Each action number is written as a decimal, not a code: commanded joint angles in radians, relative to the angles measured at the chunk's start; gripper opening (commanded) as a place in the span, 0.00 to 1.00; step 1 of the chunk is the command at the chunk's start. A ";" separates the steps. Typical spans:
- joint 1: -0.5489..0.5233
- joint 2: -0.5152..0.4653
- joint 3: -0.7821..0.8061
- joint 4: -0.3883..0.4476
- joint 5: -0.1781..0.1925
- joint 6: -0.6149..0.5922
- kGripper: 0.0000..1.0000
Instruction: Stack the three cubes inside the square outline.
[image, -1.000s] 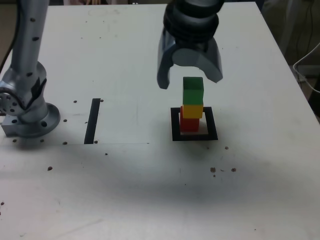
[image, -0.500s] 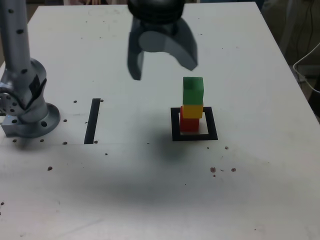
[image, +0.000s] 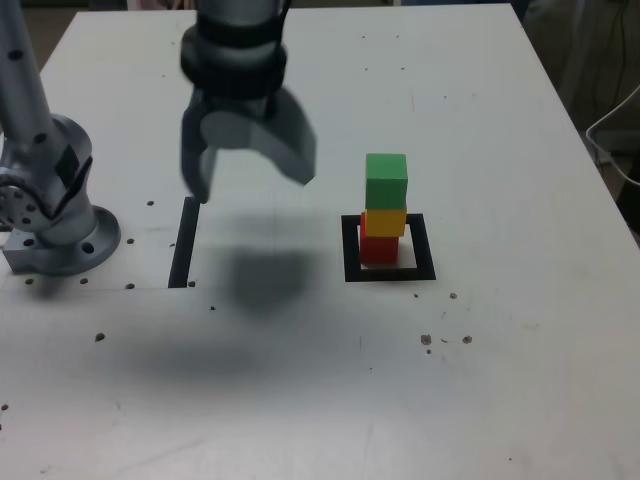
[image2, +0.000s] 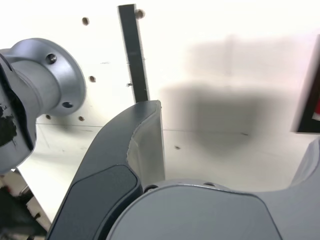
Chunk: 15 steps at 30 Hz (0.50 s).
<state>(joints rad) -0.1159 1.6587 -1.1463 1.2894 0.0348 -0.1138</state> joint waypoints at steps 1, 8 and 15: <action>0.007 -0.010 0.108 -0.052 -0.008 0.001 0.99; 0.008 -0.050 0.235 -0.128 -0.031 0.000 0.99; 0.008 -0.094 0.316 -0.156 -0.043 0.000 0.99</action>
<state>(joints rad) -0.1089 1.5748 -0.8396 1.1352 -0.0079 -0.1138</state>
